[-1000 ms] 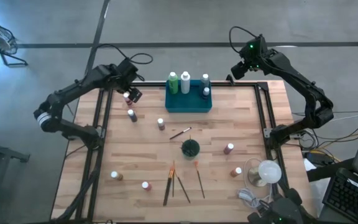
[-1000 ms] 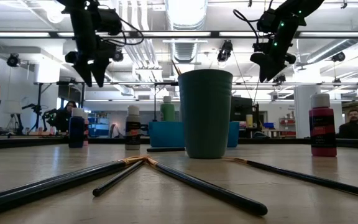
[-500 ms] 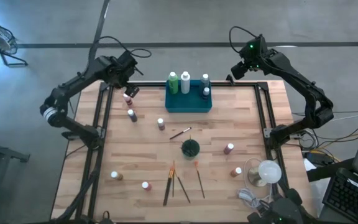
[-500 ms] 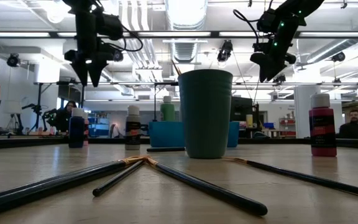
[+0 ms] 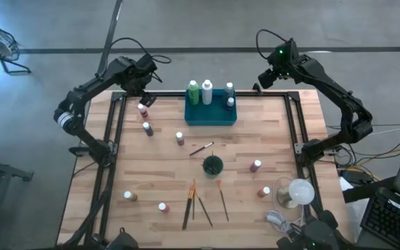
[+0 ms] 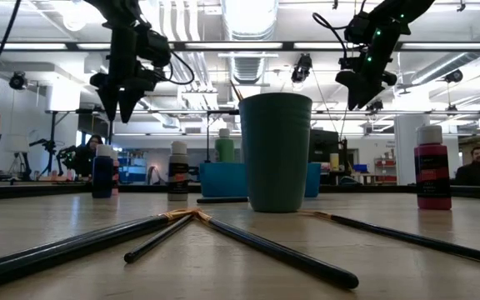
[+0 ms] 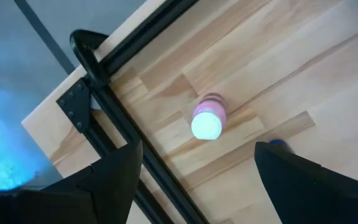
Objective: Pick & Place Paint Supplies
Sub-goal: Put the pink paint bottle into the blue bin
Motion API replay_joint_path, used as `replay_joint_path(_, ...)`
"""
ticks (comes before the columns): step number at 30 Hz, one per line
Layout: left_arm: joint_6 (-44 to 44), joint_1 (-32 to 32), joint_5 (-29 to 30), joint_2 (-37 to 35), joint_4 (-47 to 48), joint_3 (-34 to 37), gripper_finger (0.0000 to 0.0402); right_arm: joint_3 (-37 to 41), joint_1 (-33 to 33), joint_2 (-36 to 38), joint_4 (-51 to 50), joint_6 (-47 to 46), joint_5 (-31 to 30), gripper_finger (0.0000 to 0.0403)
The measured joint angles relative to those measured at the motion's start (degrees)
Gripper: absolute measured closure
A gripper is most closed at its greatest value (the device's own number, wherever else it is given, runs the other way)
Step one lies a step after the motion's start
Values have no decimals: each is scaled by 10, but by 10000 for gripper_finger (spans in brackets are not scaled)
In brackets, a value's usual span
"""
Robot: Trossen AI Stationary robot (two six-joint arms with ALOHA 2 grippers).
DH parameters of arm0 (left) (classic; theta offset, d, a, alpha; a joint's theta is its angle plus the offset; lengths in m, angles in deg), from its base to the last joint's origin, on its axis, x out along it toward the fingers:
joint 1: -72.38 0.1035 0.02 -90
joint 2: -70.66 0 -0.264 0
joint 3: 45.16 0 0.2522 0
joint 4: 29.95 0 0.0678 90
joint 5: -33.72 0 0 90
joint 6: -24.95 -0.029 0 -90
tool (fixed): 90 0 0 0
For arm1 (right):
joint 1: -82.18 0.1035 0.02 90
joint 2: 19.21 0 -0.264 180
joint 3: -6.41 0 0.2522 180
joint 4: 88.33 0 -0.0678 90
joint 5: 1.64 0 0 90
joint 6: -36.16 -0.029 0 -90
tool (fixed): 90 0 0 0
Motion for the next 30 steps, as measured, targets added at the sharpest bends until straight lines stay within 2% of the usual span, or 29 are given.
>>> replay_joint_path(10,27,2,-17,0,22,1,88,0,0,0,0,-1,0,198)
replay_joint_path(23,73,2,-24,0,40,2,88,0,0,0,0,-2,0,224)
replay_joint_path(30,50,5,-35,29,40,2,88,0,0,0,0,-2,0,221)
